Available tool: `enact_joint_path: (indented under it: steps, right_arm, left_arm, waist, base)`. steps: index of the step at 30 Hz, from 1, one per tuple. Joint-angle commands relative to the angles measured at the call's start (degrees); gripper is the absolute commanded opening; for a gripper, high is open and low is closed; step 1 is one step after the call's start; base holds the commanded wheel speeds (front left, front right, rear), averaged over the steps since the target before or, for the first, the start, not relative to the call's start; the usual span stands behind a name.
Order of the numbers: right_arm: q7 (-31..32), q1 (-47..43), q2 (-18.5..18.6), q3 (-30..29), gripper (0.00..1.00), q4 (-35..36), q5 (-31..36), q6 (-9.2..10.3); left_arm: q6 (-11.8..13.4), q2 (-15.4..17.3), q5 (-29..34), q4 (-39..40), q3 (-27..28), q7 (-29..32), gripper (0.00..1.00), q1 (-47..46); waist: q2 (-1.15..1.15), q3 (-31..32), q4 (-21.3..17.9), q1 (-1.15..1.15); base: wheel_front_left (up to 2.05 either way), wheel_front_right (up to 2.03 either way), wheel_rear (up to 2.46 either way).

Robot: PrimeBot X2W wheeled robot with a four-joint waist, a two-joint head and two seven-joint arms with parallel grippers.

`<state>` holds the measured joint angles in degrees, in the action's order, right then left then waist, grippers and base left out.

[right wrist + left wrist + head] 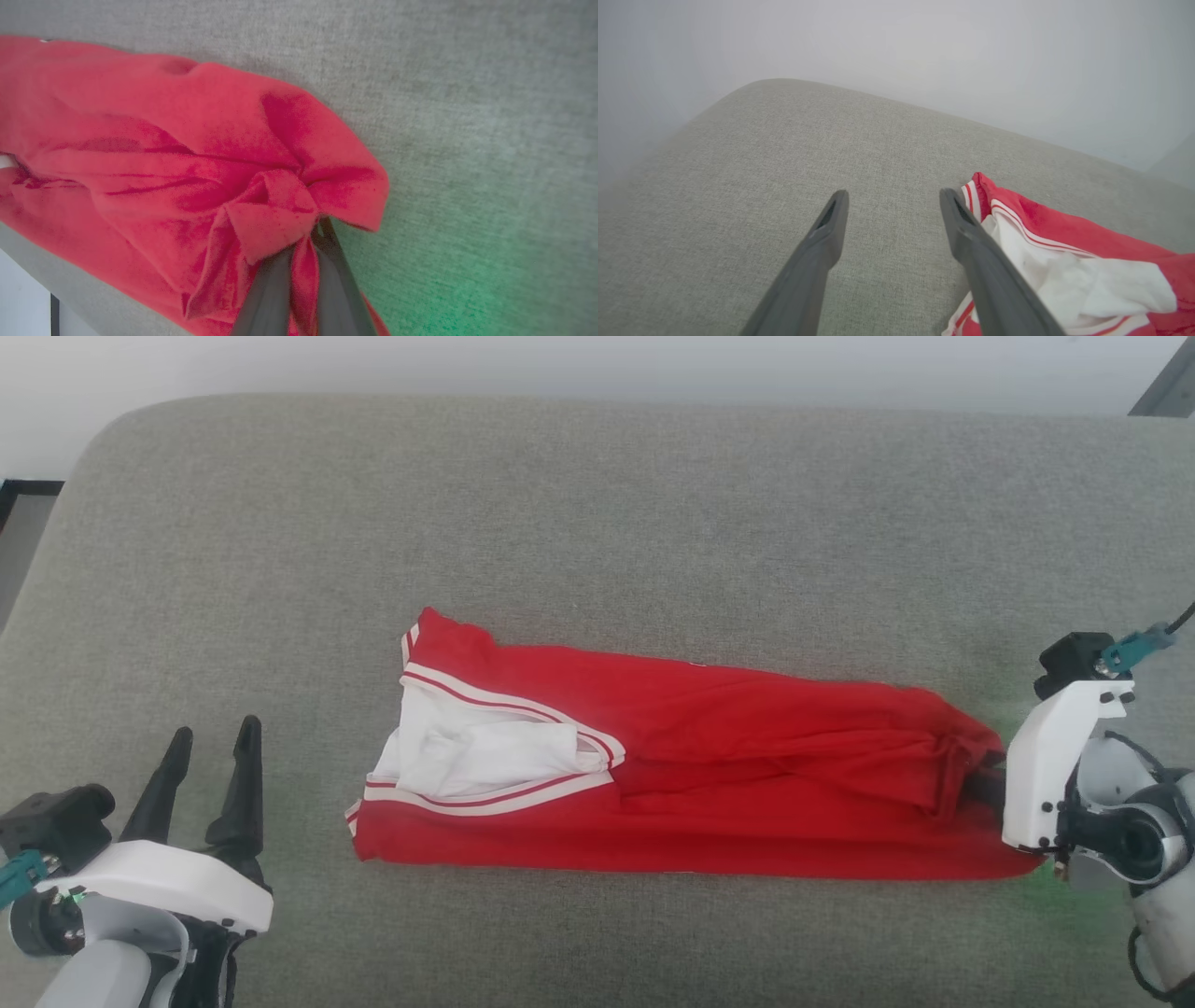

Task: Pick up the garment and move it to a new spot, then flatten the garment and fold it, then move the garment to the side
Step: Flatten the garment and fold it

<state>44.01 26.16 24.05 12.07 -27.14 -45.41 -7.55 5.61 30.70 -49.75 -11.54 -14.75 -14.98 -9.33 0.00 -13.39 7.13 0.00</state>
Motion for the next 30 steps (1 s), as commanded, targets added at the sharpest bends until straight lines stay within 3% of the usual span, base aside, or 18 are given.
enact_joint_path:
  steps: [1,13,21,30]
  right_arm:
    - [-0.38,-0.25,0.05,0.16,0.00,-0.99,-0.17,0.13]
    - [-3.42,1.15,7.56,-7.40,0.00,-4.90,0.05,0.15]
    - [-3.20,3.67,10.19,-9.61,0.00,-7.86,2.20,0.11]
    - [-1.65,1.52,9.47,-5.98,0.00,2.16,0.96,0.07]
  left_arm:
    - [-0.40,-0.38,0.52,-0.08,0.51,-0.24,1.00,0.68]
    - [-2.79,-3.65,4.13,-0.45,4.19,-0.25,1.00,1.48]
    - [-3.71,-4.91,5.31,-0.89,5.26,-0.25,1.00,0.17]
    - [-4.35,-5.47,6.08,-1.19,6.26,-0.25,1.00,0.88]
  waist:
    - [0.00,-0.01,-0.22,0.00]
    - [0.00,-0.79,-3.04,0.00]
    - [0.00,-1.44,-4.54,0.00]
    - [0.00,-0.62,-5.45,0.00]
  base:
    - [0.00,0.00,0.00]
    - [0.00,0.00,0.00]
    - [0.00,0.00,0.00]
    - [0.00,0.00,0.00]
